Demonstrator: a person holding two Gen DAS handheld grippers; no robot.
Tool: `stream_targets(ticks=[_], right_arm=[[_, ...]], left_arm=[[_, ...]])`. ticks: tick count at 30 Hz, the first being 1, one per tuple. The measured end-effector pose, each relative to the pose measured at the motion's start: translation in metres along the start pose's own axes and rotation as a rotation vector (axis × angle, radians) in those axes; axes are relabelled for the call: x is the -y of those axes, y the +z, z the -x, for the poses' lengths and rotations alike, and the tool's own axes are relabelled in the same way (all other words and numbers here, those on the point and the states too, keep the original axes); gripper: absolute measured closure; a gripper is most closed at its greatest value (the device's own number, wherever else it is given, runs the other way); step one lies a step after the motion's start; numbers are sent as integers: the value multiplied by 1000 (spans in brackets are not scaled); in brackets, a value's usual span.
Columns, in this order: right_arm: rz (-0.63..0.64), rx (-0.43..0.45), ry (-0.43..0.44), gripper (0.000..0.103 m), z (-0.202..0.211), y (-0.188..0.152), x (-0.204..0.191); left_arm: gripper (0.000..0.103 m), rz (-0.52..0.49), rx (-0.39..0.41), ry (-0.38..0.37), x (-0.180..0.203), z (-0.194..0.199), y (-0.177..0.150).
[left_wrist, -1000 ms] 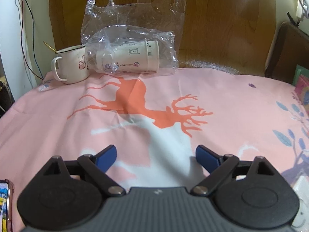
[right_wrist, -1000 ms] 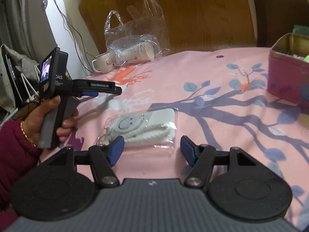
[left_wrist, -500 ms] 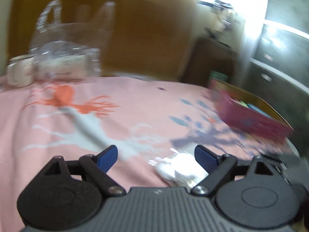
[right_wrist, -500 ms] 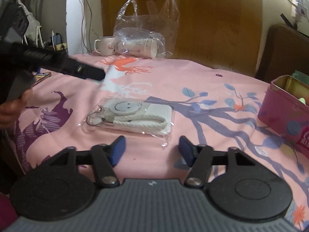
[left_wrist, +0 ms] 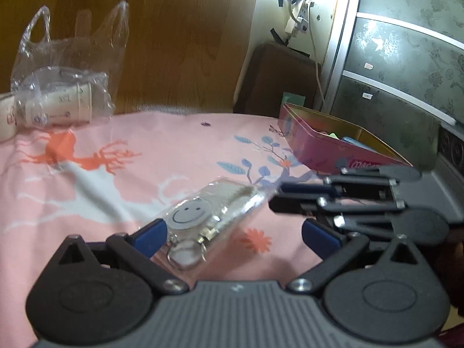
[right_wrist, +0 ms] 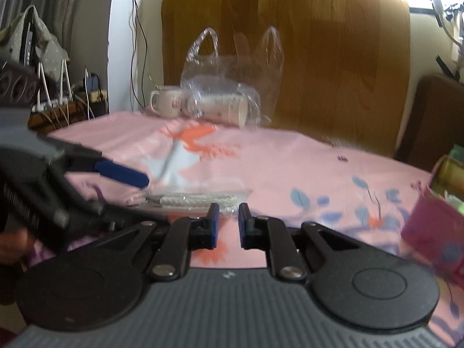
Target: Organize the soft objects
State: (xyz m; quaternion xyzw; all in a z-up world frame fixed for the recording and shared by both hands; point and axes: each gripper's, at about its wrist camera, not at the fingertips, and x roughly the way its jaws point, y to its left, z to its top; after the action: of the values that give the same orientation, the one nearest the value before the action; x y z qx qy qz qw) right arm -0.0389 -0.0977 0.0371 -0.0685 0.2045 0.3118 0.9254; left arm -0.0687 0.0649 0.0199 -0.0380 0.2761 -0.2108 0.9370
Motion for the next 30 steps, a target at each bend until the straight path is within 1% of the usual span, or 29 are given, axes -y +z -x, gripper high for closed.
stream_targets(ticks=[2, 3, 4, 5, 7, 8, 9, 10, 11, 13, 14, 16, 17, 19, 21, 23, 24, 25, 26, 27, 28, 29, 30], right_arm=[[5, 17, 14, 86, -3, 7, -3], [8, 25, 20, 86, -4, 10, -5], [15, 30, 26, 86, -6, 13, -8], [23, 34, 27, 86, -8, 16, -11], [42, 39, 22, 86, -13, 22, -16], [48, 40, 21, 86, -16, 23, -16], [50, 40, 22, 86, -19, 26, -16], [45, 37, 25, 86, -21, 27, -15], [35, 33, 30, 86, -24, 29, -15], [25, 32, 30, 86, -28, 31, -15], [25, 36, 27, 86, -28, 32, -15], [12, 55, 35, 86, -23, 34, -15], [-3, 72, 38, 86, -18, 36, -13], [-41, 119, 35, 84, -5, 39, -6], [-72, 147, 24, 80, 5, 40, 3], [-97, 145, 3, 75, 10, 35, 12], [-113, 132, 1, 71, 10, 31, 17], [-132, 108, 12, 64, 9, 26, 21], [-146, 83, 26, 61, 8, 20, 24], [-158, 52, 40, 57, 5, 13, 26], [-165, 20, 52, 54, 2, 6, 25], [-168, -13, 68, 52, -1, 1, 23], [-168, -49, 87, 45, -7, -4, 19]], left_arm=[[7, -42, 9, 47, 2, 2, -1], [13, -68, 8, 74, 3, 1, -1], [22, -88, 5, 99, 3, 0, -2], [27, -105, 0, 134, 3, -2, -1], [48, -124, -9, 199, 0, -6, 1], [52, -130, -13, 229, -3, -9, 3], [59, -135, -16, 256, -6, -11, 5], [62, -143, -21, 281, -9, -13, 7], [62, -155, -24, 304, -11, -14, 9], [66, -166, -25, 324, -12, -15, 13], [67, -159, -22, 320, -13, -13, 16], [71, -113, -16, 281, -17, -7, 21], [71, -57, -18, 225, -22, -3, 24], [71, 115, -40, 44, -40, 3, 29], [71, 282, -50, -89, -58, 4, 29], [71, 472, -68, -215, -81, -2, 23], [69, 541, -75, -250, -90, -6, 18], [68, 586, -75, -270, -97, -9, 14], [69, 619, -84, -269, -103, -13, 10], [71, 635, -100, -244, -107, -16, 7], [71, 643, -119, -210, -109, -19, 5], [71, 648, -137, -193, -112, -22, 1], [70, 653, -151, -193, -114, -25, -2]])
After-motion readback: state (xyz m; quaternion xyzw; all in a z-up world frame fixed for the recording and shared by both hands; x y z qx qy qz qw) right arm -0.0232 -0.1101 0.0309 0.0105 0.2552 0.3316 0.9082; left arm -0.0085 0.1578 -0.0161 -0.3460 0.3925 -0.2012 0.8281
